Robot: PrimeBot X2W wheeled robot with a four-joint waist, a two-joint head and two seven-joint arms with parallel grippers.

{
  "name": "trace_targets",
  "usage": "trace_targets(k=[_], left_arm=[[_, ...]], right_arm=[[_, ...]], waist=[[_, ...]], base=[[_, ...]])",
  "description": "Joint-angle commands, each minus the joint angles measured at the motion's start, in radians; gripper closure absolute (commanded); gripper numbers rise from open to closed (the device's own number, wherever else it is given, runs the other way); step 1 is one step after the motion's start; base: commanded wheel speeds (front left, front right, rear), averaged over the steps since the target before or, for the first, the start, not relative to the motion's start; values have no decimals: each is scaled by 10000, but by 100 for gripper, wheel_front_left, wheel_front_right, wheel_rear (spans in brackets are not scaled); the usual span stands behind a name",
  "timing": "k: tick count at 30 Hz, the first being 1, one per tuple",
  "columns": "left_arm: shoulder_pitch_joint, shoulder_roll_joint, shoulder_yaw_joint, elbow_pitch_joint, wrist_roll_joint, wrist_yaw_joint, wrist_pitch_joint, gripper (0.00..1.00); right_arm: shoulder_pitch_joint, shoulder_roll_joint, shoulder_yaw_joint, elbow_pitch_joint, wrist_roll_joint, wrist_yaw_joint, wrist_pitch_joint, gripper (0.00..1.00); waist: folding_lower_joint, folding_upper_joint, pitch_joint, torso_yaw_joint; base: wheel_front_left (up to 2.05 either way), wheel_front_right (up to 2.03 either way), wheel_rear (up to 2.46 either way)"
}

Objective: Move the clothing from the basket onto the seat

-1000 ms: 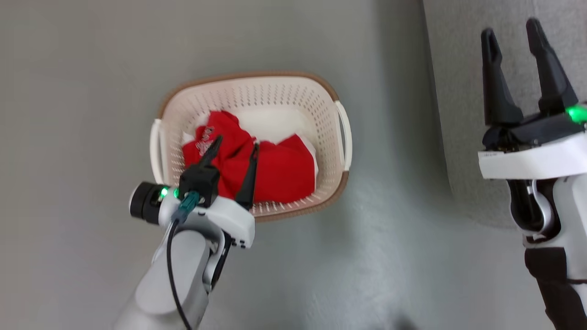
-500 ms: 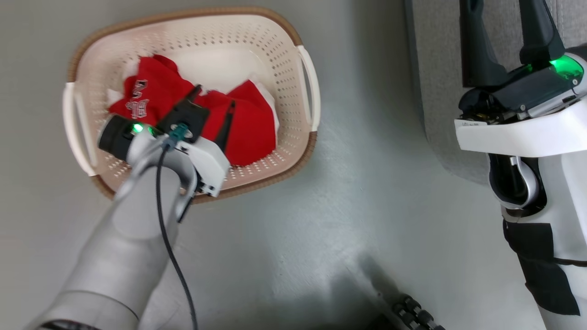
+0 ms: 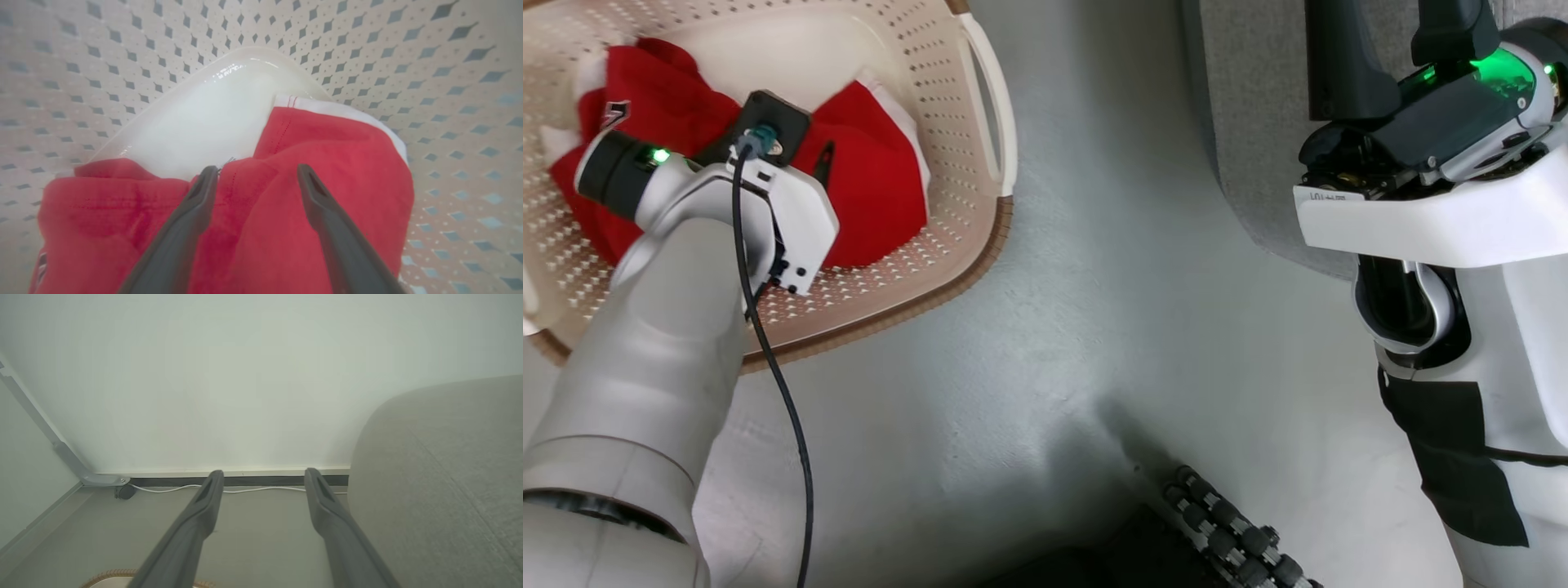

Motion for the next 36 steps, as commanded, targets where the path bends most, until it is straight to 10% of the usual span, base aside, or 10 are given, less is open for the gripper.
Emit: trace_targets(k=[1,18,19,20,21,36], left_arm=[[-134,211,44,6,60,-88,167,0],[-703,247,-1450,426,-579,-325,2483,0],[-712,262,-1548,408,-647,-325,2478,11],[-713,277,-1626,396,-715,-326,2459,69],[-704,283,-1692,394,-792,-326,2450,100],[75,-197,-2098,227,-1854,-327,1230,100]], right_arm=[[194,83,116,-306,81,40,-59,0],[275,322,82,-267,190,40,-59,0],[257,327,73,-264,194,40,-59,0],[236,331,63,-264,193,40,-59,0],[215,334,52,-262,188,40,-59,0],[442,-104,-180,199,-69,40,-59,0]], waist=[[0,0,248,-240],[0,0,487,-383],[0,0,481,-382],[0,0,471,-382],[0,0,460,-380],[0,0,-819,303]], base=[[0,0,0],[0,0,0],[0,0,0],[0,0,0],[0,0,0],[0,0,0]])
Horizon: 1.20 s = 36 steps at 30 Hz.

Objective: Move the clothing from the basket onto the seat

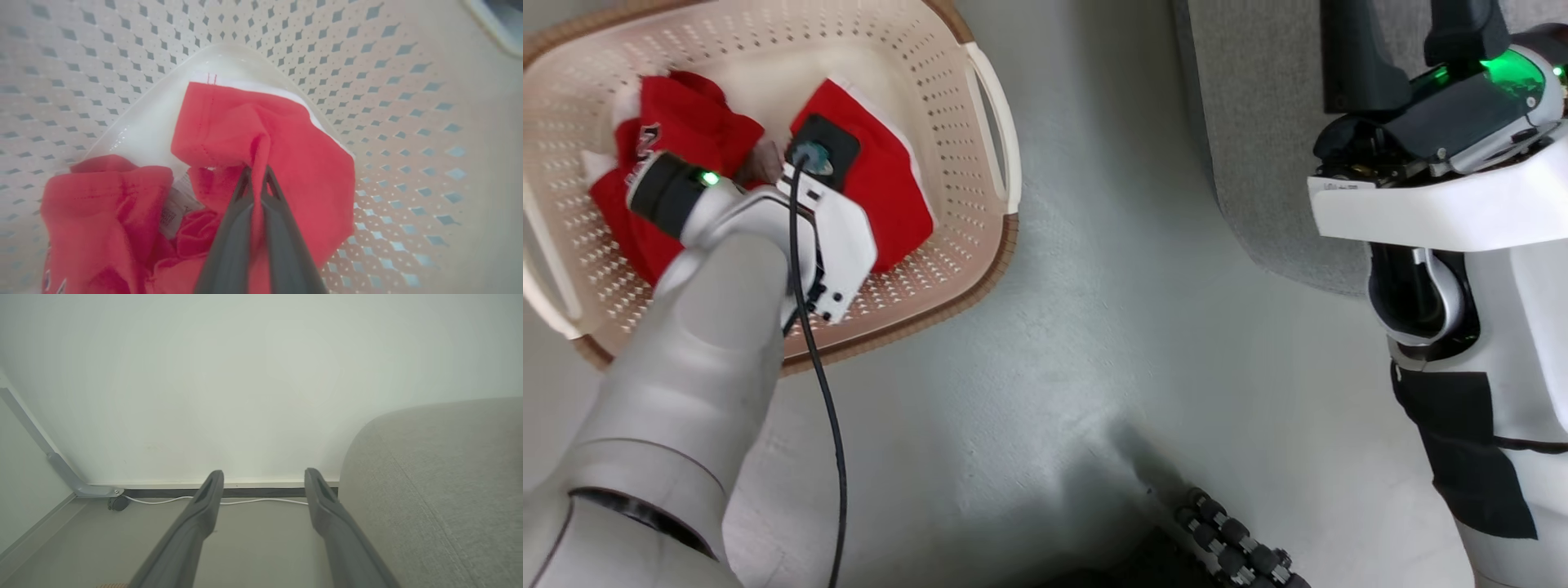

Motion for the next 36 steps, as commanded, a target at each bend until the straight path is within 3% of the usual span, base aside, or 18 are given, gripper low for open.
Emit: trace_targets(k=[1,16,22,36], left_arm=[[297,32,101,-170,-148,-68,-175,100],[1807,-688,-104,-899,-1400,-69,-2469,100],[2550,-718,73,-1874,-1800,-61,-2629,100],[5071,-432,1847,-4922,-1497,101,-2636,100]], right_arm=[[526,-96,2,-125,-75,40,-59,0],[1829,-923,-430,852,-422,40,-59,0],[2567,-1113,-610,1311,-505,40,-59,0],[4173,-1113,-827,2141,-851,40,-59,0]], waist=[[0,0,-405,314],[0,0,-3255,1639],[0,0,-4474,2115],[0,0,-6959,2792]], base=[[0,0,0],[0,0,0],[0,0,0],[0,0,0]])
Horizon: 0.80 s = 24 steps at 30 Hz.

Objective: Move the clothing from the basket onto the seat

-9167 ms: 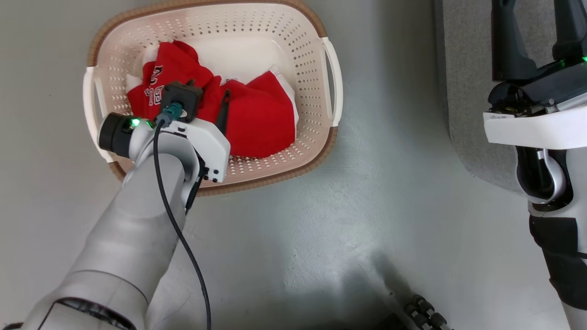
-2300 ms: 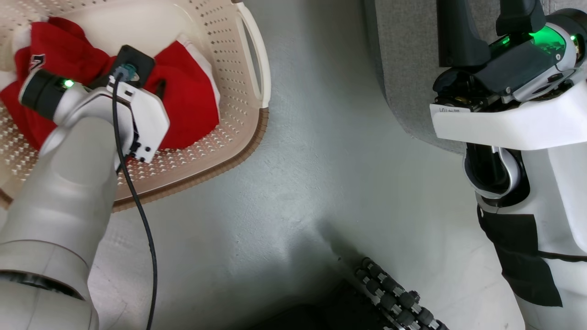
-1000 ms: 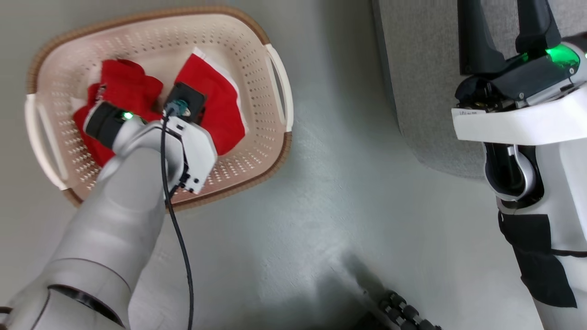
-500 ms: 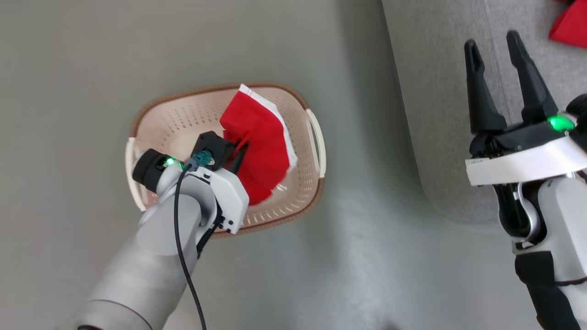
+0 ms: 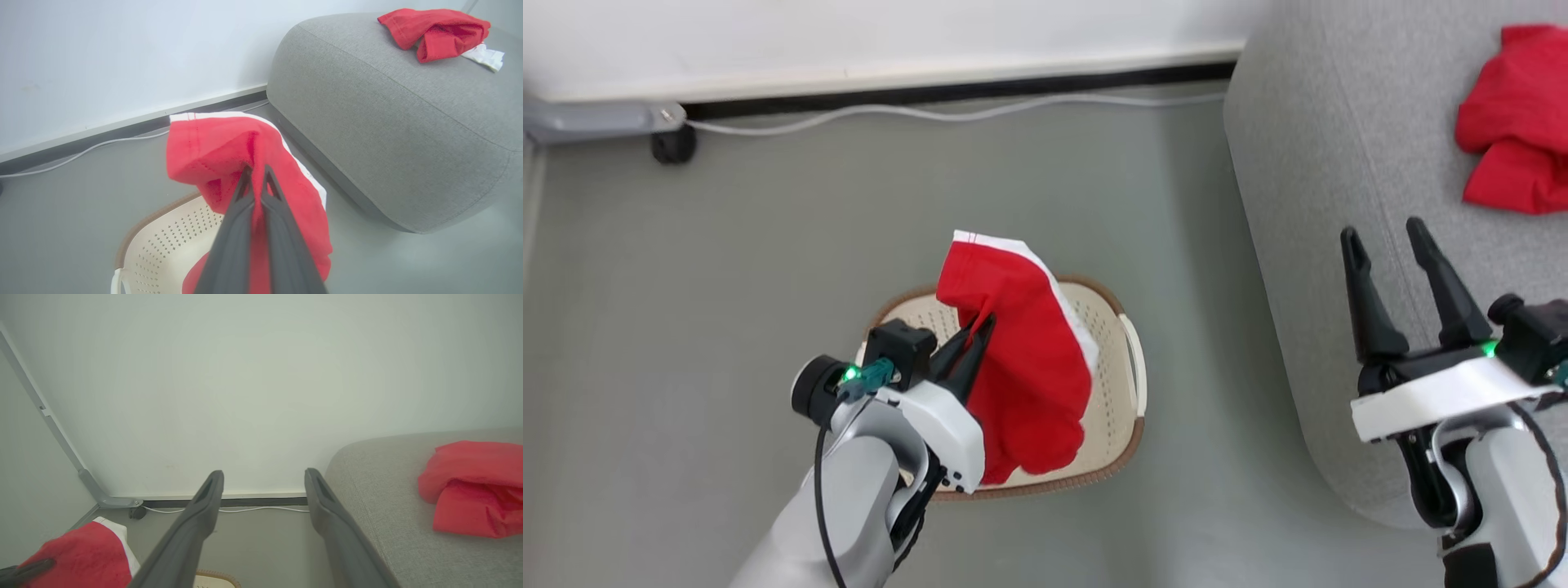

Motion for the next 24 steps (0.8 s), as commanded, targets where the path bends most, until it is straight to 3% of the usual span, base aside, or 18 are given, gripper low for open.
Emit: trace_targets(k=[1,12,24], left_arm=[[168,218,452,-425,86,66,-132,100],[1784,321,1913,-1874,501,28,-133,100],[2437,446,2967,-3080,812,-49,-133,100]], right_arm=[[232,-42,125,-119,-161,40,-59,0],[1270,165,-120,288,-385,40,-59,0],[1871,392,-318,449,-595,40,-59,0]], waist=[[0,-1,-725,304],[0,-1,-2120,679],[0,-1,-2768,1072]], base=[[0,0,0],[0,0,0],[0,0,0]])
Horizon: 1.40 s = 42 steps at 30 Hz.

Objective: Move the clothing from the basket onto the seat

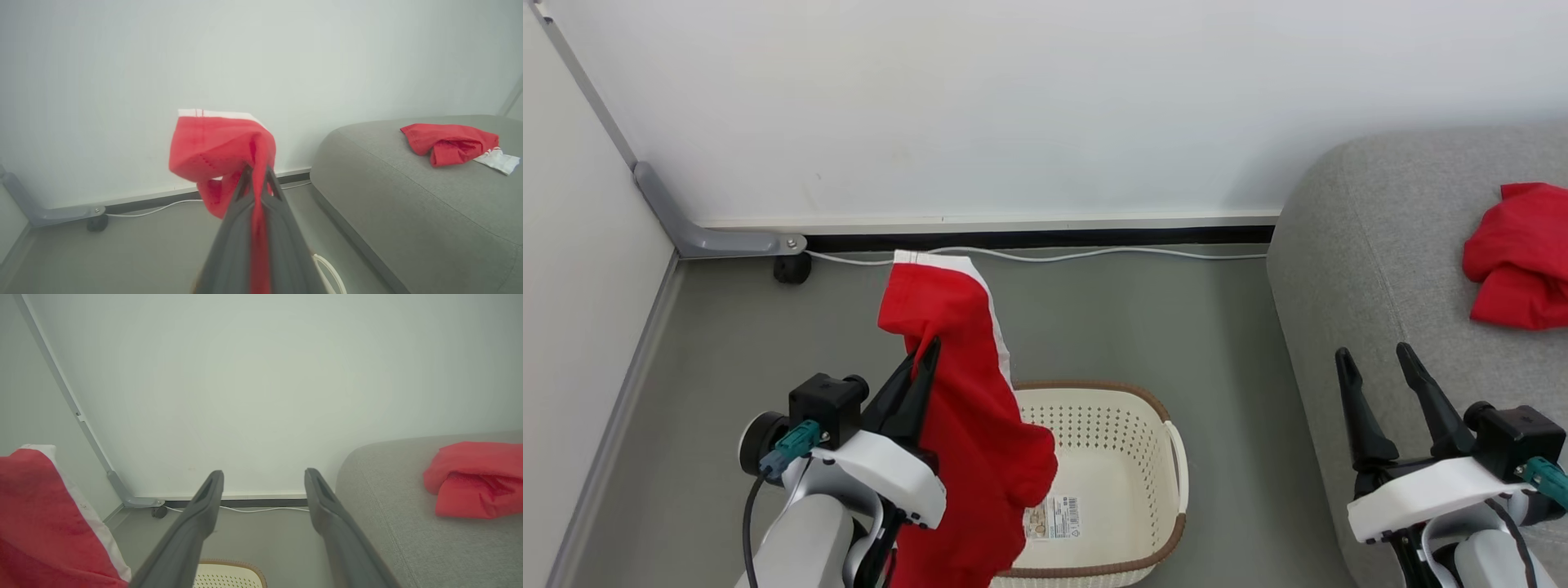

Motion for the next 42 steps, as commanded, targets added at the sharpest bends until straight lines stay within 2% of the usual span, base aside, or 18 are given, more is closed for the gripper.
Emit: trace_targets(k=[1,15,25,32,36,42], left_arm=[[-194,214,394,-454,109,-38,-133,100],[-1176,918,297,-1955,429,-72,-8,100],[-2190,1091,100,-2682,470,-75,457,100],[-2611,998,-88,-2873,449,-60,654,100],[-2673,869,-188,-2781,391,-52,614,100],[-2799,724,-296,-2533,347,-30,513,100]], right_arm=[[-66,-47,154,-168,-97,40,-61,0],[82,94,184,-57,-153,40,-61,0],[71,134,184,23,-178,40,-61,0],[0,163,311,26,-165,40,-61,0],[-244,145,740,-186,-36,40,-61,0],[-931,-32,2110,-585,304,40,-61,0]], waist=[[0,-1,-51,53],[0,-1,-169,33],[0,-1,-156,3],[0,-1,-121,-28],[0,-1,-75,-65],[0,-1,19,-66]], base=[[0,0,0],[0,0,0],[0,0,0],[0,0,0],[0,0,0],[0,0,0]])
